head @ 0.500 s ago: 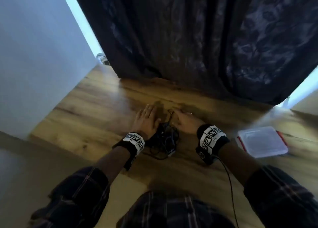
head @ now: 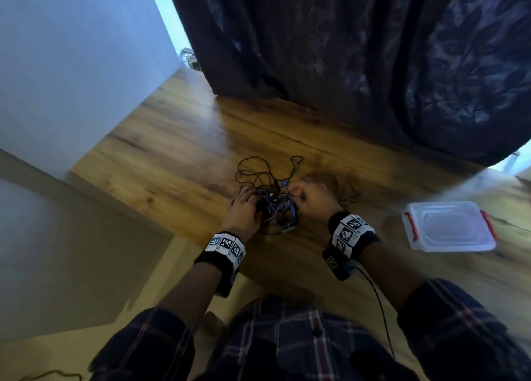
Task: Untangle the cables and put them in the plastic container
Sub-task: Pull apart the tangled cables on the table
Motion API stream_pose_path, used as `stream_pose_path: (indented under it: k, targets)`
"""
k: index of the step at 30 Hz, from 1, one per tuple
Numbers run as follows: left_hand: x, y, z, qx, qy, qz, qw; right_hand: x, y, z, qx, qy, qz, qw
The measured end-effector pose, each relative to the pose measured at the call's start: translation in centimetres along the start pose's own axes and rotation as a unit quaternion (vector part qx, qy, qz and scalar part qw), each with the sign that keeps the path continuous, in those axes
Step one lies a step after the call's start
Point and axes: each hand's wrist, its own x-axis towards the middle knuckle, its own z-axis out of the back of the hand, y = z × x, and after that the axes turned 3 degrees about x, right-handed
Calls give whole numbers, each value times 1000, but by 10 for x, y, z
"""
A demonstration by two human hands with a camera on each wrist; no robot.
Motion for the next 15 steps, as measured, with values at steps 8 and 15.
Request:
stream_pose_path:
  k: [8, 15]
  targets:
    - [-23, 13, -5, -81, -125, 14, 989, -7, -5, 17, 49, -146, 11, 988]
    - [-39, 19, 23, -176, -186, 44, 966, -13, 39, 52, 178, -182, 50, 966]
